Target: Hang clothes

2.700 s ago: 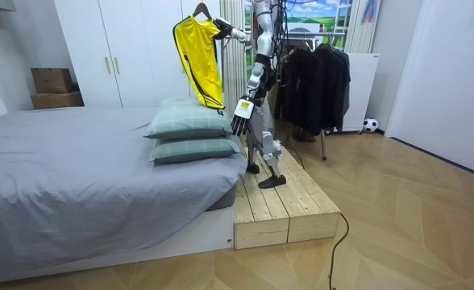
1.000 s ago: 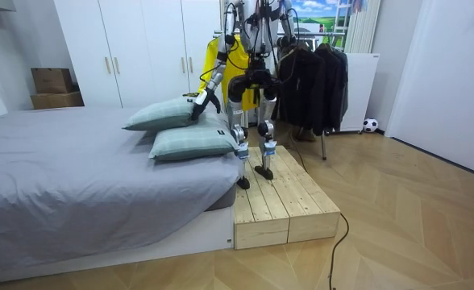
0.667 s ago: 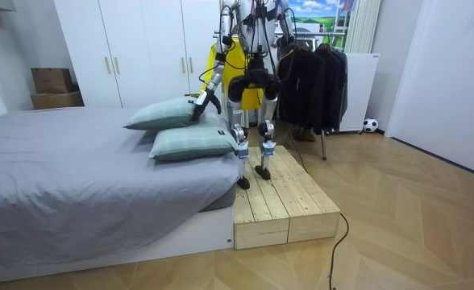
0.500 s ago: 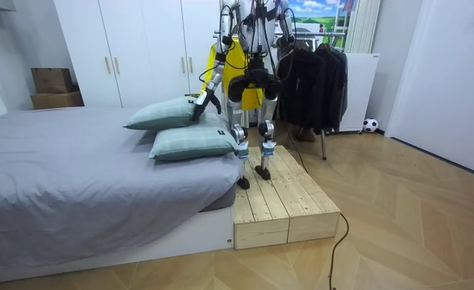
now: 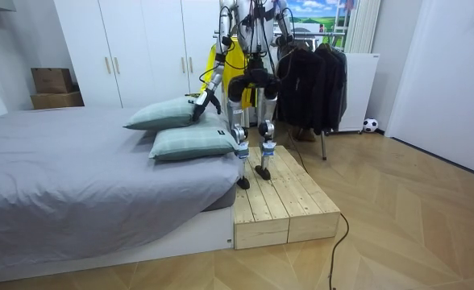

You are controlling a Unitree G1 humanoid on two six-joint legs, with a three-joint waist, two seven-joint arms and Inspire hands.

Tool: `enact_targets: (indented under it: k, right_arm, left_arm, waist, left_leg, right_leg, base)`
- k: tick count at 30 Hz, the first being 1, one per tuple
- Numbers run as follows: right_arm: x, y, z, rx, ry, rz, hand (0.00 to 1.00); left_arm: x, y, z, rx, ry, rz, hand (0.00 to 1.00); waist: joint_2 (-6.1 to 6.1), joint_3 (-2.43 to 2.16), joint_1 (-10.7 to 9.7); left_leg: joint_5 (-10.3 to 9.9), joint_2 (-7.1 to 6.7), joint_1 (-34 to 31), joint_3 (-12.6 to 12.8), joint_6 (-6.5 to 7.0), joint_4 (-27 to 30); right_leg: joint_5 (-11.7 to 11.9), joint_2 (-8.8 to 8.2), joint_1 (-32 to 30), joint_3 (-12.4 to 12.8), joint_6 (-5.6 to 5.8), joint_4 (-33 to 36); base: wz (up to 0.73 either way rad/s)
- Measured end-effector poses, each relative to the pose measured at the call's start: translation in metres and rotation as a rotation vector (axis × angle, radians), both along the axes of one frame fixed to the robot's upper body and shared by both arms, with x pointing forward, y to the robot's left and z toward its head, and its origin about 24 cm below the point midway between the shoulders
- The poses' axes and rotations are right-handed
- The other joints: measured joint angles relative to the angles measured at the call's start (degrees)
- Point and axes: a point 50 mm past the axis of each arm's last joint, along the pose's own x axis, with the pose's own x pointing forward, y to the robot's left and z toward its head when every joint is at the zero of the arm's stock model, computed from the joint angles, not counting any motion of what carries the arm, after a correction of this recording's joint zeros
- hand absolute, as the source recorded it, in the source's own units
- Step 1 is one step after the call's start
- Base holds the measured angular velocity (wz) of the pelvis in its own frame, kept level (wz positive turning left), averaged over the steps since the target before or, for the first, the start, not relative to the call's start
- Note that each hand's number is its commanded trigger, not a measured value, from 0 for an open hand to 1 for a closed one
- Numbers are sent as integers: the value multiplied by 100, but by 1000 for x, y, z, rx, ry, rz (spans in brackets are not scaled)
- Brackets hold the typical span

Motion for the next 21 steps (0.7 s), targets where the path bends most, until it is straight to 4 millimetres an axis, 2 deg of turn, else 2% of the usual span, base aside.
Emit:
enact_targets:
  k: [13,18,21]
  right_arm:
    - [1,-15,4,2,34,-27,100]
    - [4,-33,9,55,35,-65,100]
    - [10,-37,18,52,6,-77,100]
  left_arm:
    - [-3,6,2,-15,-11,-8,0]
    - [0,11,5,6,-47,-1,0]
    - [0,13,6,10,-56,12,0]
  waist:
    - [-20,12,-7]
    - [-115,72,23]
    - [-117,74,26]
  left_leg:
    - [10,0,37,-43,-22,-51]
    - [24,3,21,-93,-43,-75]
    - [25,6,6,-93,-44,-85]
  right_leg:
    - [28,32,-3,4,-16,34]
    - [17,34,-8,-44,-31,28]
    - [17,47,-23,-45,-31,23]
  base:
    - [-2]
    - [4]
    - [0]
